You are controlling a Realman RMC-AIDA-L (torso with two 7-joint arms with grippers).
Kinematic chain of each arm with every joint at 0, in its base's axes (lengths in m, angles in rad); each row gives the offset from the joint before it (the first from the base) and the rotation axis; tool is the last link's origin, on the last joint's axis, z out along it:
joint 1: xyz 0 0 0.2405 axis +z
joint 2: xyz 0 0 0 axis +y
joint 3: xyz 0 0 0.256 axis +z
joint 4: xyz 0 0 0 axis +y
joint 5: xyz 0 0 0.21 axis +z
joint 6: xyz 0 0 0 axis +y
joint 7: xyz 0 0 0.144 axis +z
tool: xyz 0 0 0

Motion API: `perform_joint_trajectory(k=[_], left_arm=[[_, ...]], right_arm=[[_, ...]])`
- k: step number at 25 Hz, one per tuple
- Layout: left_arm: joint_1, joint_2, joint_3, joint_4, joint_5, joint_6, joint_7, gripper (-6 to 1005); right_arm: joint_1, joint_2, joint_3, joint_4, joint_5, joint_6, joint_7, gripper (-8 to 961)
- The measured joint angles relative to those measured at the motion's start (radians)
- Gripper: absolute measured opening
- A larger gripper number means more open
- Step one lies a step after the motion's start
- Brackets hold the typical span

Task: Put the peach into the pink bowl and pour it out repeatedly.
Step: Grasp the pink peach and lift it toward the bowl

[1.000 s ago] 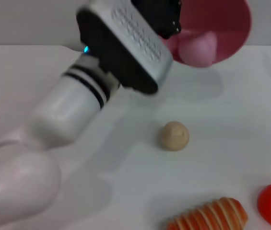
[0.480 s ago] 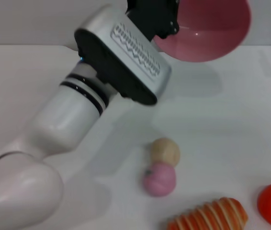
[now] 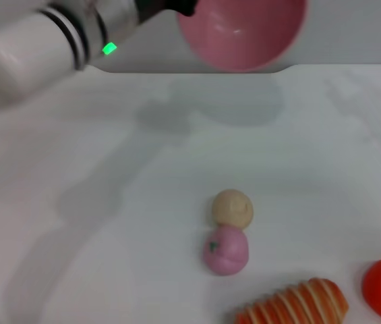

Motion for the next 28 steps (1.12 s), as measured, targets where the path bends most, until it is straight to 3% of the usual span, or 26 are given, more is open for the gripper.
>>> perform_joint_trajectory(k=[5, 8, 11, 12, 16, 19, 22, 28], left_arm=[[-0.206, 0.014, -0.405, -0.216, 0.094, 0.481, -0.179, 43], [-0.324, 0.024, -0.565, -0.328, 0.292, 0.652, -0.263, 43], [-0.363, 0.030, -0.600, -0.345, 0.435, 0.699, -0.332, 43], [-0.367, 0.034, -0.603, -0.345, 0.465, 0.709, -0.351, 43], [-0.374, 0.059, -0.623, -0.344, 0.497, 0.782, -0.380, 42], [-0.367, 0.068, -0.648, -0.340, 0.506, 0.818, -0.381, 42], [-0.359, 0.076, -0.667, -0.345, 0.512, 0.842, -0.382, 42], [-0.335, 0.081, -0.669, -0.348, 0.514, 0.868, -0.393, 43]], right_arm=[[-0.049, 0.002, -0.008, -0.272, -0.295, -0.133, 0.285, 510], [-0.055, 0.001, -0.009, -0.456, -0.472, -0.257, 0.455, 510], [-0.009, -0.001, -0.022, -0.661, -0.756, -0.356, 0.723, 510], [-0.009, -0.001, -0.022, -0.661, -0.756, -0.356, 0.723, 509], [0.117, -0.003, -0.047, -0.787, -1.129, -0.446, 1.058, 509], [0.235, -0.002, -0.072, -0.736, -1.309, -0.503, 1.232, 509], [0.345, 0.000, -0.103, -0.604, -1.440, -0.542, 1.334, 509], [0.461, 0.005, -0.212, -0.330, -1.496, -0.541, 1.346, 510]])
